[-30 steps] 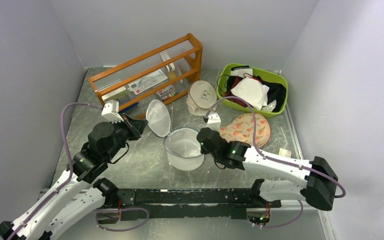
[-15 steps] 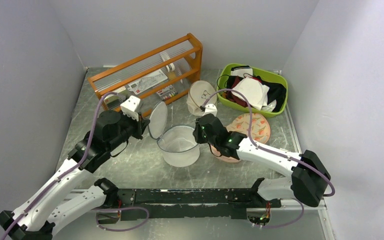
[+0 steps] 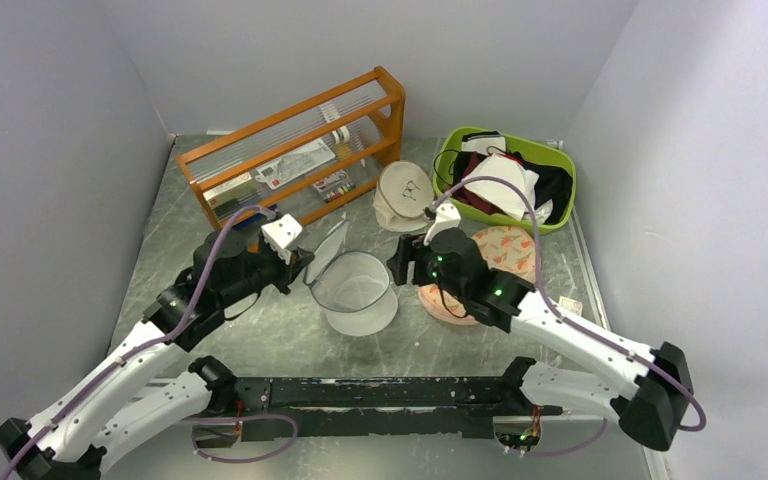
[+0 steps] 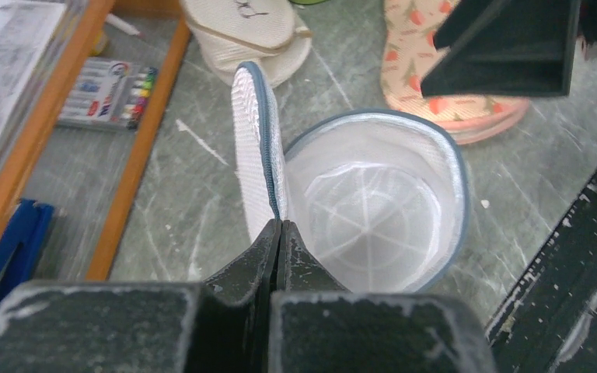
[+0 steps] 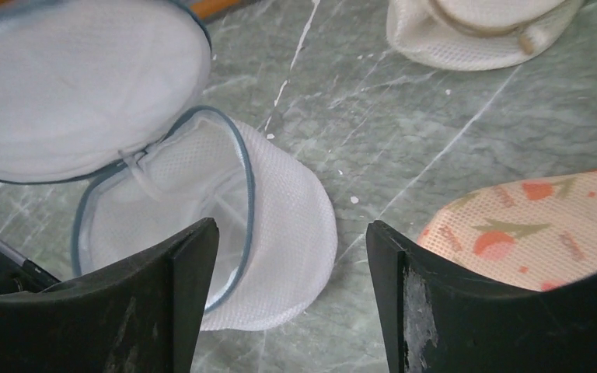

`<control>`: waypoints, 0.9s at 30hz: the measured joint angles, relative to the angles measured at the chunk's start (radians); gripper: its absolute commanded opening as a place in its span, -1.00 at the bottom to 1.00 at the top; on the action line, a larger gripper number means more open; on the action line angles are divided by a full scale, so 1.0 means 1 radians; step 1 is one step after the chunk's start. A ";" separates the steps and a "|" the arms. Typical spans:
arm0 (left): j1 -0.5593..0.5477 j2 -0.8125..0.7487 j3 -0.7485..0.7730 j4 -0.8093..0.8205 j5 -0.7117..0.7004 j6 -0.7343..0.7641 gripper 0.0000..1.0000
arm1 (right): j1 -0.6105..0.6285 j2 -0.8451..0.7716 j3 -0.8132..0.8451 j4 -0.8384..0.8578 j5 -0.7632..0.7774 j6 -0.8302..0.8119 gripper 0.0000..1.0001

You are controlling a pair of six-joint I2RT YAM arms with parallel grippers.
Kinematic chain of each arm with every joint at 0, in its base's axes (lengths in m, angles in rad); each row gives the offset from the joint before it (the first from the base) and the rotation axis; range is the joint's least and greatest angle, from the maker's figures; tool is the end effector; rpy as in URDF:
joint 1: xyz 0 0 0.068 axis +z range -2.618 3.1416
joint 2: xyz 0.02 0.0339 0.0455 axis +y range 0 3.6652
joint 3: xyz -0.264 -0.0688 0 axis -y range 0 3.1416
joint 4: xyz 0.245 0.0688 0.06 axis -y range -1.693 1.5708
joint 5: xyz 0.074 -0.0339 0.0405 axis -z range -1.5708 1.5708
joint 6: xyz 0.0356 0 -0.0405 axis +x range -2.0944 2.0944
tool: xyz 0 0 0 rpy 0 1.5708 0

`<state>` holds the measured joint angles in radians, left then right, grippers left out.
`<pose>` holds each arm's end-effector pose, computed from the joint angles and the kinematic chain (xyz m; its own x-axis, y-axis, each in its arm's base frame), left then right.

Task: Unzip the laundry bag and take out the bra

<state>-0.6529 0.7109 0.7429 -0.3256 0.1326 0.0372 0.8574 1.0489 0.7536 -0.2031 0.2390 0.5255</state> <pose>0.1302 -0.1055 0.3219 -0.2036 0.2021 -0.9580 0.7107 0.7034 -0.0026 0.1606 0.1727 0.2765 -0.5709 0.0851 -0.8166 -0.3609 0.8674 0.3427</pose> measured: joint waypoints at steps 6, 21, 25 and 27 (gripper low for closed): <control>-0.140 0.066 0.000 -0.001 -0.008 0.036 -0.86 | -0.002 -0.152 0.045 -0.095 0.100 -0.023 0.46; -0.344 0.460 0.039 0.012 0.011 -0.022 -0.86 | -0.007 -0.320 0.002 -0.175 0.240 -0.026 0.50; -0.364 0.515 0.040 0.042 0.022 -0.051 -0.86 | -0.007 -0.316 -0.015 -0.178 0.241 -0.026 0.50; -0.373 0.547 0.042 0.063 0.026 -0.066 -0.86 | -0.007 -0.304 -0.011 -0.183 0.245 -0.026 0.50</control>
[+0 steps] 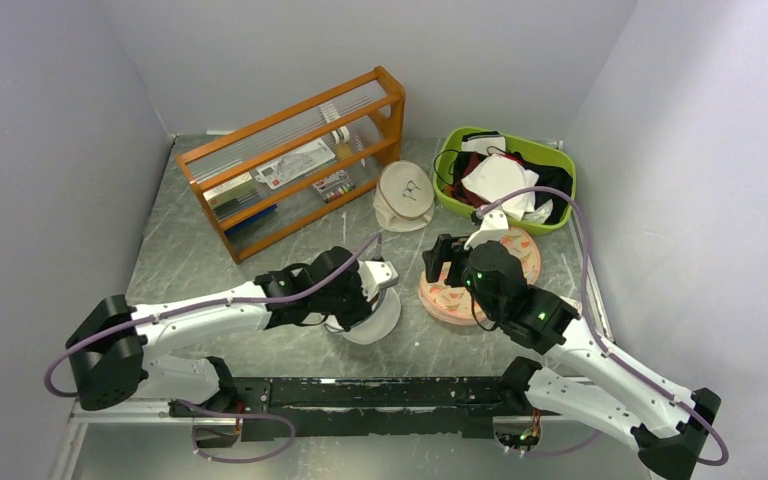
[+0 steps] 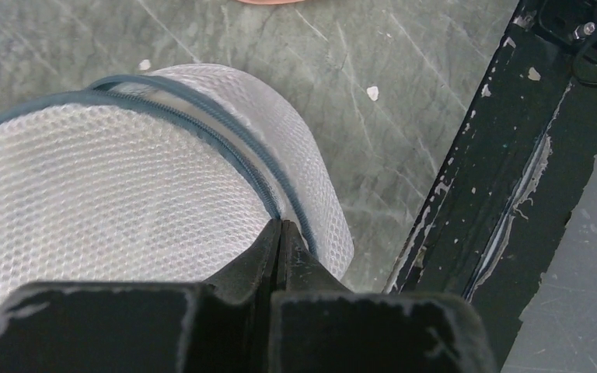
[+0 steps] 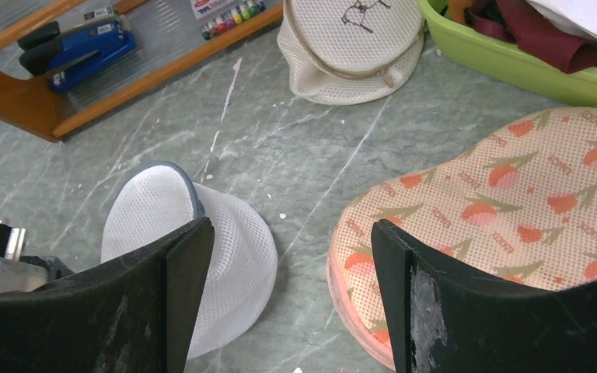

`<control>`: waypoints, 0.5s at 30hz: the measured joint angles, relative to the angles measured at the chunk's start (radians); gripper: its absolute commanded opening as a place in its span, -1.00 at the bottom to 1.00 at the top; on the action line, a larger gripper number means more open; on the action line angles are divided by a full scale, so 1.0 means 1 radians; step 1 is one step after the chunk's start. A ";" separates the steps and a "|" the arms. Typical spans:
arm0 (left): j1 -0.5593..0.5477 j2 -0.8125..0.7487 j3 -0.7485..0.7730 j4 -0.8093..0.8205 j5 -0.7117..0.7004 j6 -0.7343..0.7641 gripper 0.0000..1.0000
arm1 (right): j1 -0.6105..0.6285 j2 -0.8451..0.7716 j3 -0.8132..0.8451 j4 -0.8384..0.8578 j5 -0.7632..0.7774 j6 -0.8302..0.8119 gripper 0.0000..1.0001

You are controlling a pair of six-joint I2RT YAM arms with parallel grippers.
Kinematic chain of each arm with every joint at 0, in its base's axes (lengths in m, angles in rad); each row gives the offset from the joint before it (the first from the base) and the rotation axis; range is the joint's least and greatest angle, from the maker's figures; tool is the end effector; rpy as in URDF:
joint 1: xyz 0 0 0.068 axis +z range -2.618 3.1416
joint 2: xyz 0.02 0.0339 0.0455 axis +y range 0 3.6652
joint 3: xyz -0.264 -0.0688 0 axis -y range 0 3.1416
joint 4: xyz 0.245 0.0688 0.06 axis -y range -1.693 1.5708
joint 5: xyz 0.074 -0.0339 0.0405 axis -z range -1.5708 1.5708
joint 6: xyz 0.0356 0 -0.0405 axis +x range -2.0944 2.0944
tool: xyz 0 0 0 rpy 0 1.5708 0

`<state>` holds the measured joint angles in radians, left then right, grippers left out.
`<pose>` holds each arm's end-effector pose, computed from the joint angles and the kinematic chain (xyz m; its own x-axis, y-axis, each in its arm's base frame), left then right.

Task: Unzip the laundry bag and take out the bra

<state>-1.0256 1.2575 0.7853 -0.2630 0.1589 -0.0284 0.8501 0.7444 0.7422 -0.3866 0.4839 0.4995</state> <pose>0.1326 -0.2296 0.2334 -0.3734 0.5616 -0.7384 0.8949 0.4278 -0.1272 0.1237 0.1157 0.3118 -0.4021 0.1847 -0.8968 -0.2146 0.9331 0.2884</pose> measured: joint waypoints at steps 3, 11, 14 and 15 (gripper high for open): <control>-0.018 0.051 0.003 0.036 0.000 -0.026 -0.86 | 0.000 0.006 0.002 -0.008 0.005 0.000 0.50; -0.034 0.176 0.017 0.088 -0.053 -0.121 -0.43 | 0.000 -0.006 0.008 -0.023 0.016 -0.003 0.50; -0.035 0.177 0.047 0.074 -0.098 -0.157 -0.12 | 0.000 -0.005 0.015 -0.037 0.027 -0.004 0.50; -0.035 0.176 0.061 0.068 -0.114 -0.172 -0.02 | 0.000 -0.006 0.015 -0.039 0.029 -0.004 0.50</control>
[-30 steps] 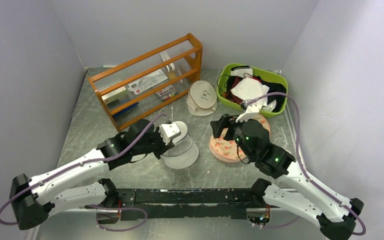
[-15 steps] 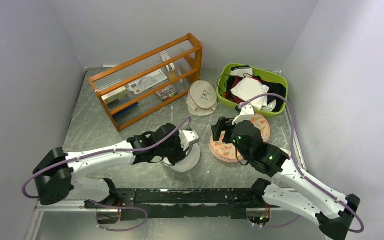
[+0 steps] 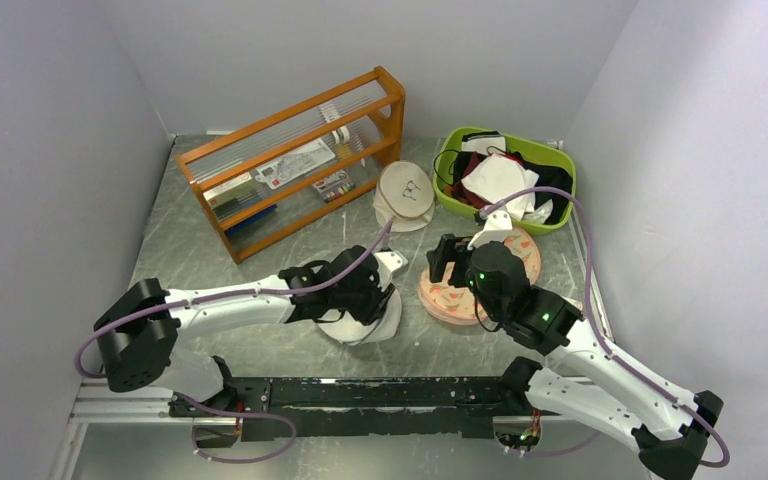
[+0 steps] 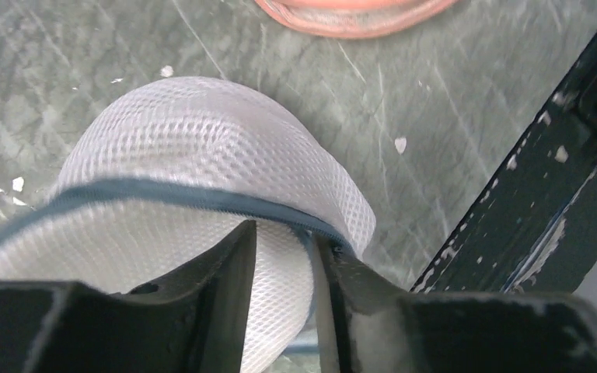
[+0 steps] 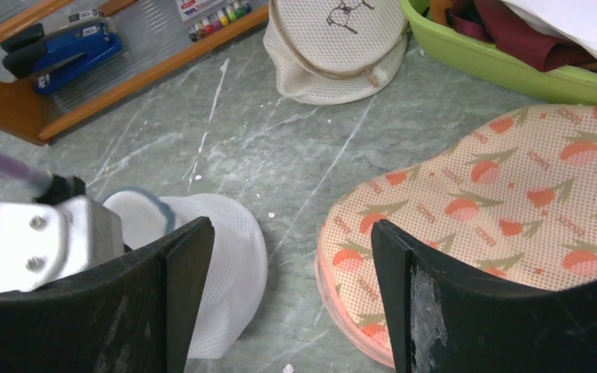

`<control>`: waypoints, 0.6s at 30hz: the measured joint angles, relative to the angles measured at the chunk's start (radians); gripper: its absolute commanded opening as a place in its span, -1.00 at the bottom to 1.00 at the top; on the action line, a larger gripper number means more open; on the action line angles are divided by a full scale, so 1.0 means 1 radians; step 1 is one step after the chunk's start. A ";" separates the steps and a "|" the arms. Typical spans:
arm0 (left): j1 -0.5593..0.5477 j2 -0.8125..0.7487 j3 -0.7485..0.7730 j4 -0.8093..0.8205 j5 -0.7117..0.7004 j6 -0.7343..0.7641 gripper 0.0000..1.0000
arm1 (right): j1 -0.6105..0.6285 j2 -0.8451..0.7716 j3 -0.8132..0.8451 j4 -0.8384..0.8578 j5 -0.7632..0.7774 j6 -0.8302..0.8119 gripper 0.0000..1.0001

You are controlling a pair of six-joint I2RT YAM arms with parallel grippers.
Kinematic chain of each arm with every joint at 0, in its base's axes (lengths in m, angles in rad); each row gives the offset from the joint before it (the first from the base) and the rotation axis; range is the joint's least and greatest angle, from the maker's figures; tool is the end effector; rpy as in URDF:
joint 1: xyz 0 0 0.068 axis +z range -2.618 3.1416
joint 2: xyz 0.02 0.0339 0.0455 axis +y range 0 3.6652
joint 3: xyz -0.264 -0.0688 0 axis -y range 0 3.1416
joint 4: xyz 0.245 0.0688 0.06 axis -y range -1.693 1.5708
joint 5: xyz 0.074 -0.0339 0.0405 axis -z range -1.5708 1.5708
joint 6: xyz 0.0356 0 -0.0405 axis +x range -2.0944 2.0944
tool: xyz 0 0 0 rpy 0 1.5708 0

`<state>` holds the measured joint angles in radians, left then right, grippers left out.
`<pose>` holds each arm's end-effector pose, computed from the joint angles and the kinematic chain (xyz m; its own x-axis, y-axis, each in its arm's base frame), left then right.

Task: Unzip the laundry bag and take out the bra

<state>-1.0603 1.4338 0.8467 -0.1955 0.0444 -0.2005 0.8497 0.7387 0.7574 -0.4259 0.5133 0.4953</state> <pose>0.1446 -0.2615 0.2120 -0.5143 0.5112 -0.6886 0.8006 0.5740 -0.1719 0.1221 0.1124 0.3142 -0.3995 0.1726 -0.9003 -0.1895 0.9454 0.2653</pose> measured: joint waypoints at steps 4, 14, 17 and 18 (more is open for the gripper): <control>0.000 -0.019 0.034 -0.054 -0.066 -0.055 0.19 | 0.000 -0.008 0.000 -0.004 0.002 0.000 0.50; -0.001 -0.203 0.046 -0.206 -0.150 -0.170 0.58 | 0.000 0.000 0.023 -0.027 0.003 -0.028 0.67; -0.001 -0.226 0.046 -0.251 -0.151 -0.194 0.63 | -0.001 0.021 0.023 -0.027 -0.024 -0.034 0.80; -0.001 -0.236 0.046 -0.266 -0.154 -0.201 0.67 | -0.002 0.036 0.023 -0.027 -0.039 -0.039 0.82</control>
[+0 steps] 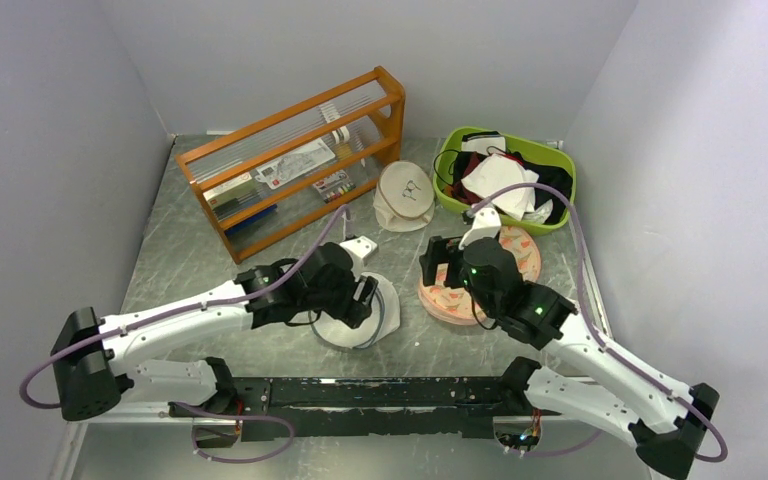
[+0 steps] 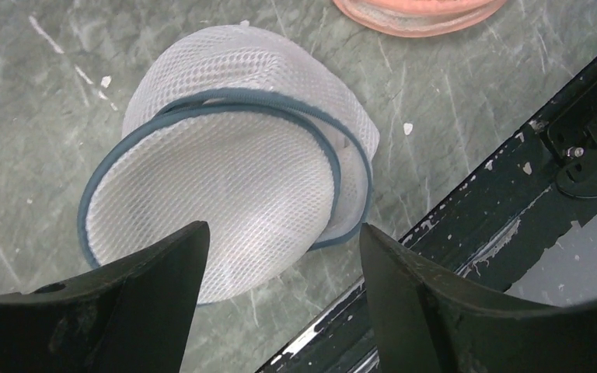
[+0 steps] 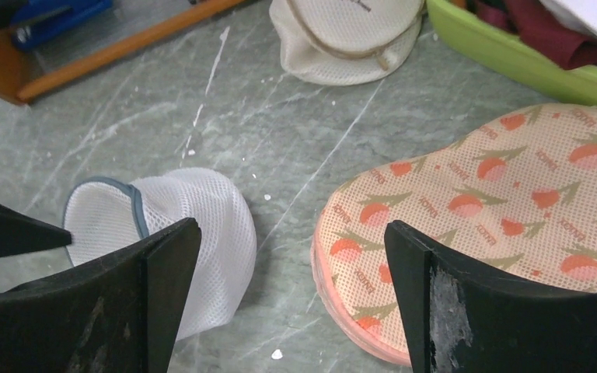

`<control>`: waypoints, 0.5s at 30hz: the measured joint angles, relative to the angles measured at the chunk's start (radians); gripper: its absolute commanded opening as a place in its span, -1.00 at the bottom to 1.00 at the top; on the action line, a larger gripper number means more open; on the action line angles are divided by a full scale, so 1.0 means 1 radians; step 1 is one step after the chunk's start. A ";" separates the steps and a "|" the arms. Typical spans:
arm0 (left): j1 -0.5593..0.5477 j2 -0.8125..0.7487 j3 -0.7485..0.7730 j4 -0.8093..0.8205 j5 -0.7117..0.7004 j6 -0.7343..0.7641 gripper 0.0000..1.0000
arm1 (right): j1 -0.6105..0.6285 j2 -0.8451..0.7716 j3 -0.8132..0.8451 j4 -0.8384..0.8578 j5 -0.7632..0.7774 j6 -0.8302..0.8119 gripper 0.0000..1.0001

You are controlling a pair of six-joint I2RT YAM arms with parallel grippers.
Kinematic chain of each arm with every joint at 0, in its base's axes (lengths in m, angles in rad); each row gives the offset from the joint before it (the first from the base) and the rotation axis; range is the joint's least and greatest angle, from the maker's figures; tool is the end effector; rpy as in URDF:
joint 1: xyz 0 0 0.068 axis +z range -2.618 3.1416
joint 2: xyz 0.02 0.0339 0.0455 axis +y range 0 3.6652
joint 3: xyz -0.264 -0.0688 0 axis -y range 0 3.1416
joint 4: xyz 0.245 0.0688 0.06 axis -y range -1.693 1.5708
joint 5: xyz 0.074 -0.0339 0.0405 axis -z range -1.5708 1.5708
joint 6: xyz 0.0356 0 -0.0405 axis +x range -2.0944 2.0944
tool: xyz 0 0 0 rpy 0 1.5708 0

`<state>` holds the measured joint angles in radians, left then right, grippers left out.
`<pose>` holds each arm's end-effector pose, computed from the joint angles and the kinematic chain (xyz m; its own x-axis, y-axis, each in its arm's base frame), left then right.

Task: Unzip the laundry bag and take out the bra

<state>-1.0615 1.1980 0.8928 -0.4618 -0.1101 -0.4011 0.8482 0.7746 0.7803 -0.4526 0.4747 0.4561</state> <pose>0.1274 -0.2201 0.2671 -0.6353 0.3416 -0.6926 0.6313 0.7463 -0.2109 0.1255 0.1177 0.3139 -0.4304 0.1042 -0.8966 -0.2283 0.9484 0.2199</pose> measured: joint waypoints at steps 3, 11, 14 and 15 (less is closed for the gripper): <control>0.000 -0.036 0.000 -0.039 -0.025 -0.011 0.84 | 0.000 0.051 0.010 -0.010 -0.032 -0.014 0.93; 0.147 -0.137 0.121 -0.094 -0.084 0.037 0.99 | -0.001 0.076 0.109 -0.041 -0.031 -0.085 1.00; 0.304 -0.130 0.247 -0.061 -0.060 0.077 0.99 | -0.002 0.085 0.167 -0.047 -0.014 -0.116 1.00; 0.348 -0.119 0.296 -0.044 -0.046 0.089 0.99 | -0.002 0.101 0.201 -0.058 -0.008 -0.126 1.00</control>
<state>-0.7132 1.0786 1.1889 -0.5056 -0.1562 -0.3122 0.8459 0.8753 0.9813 -0.5102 0.4671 0.3298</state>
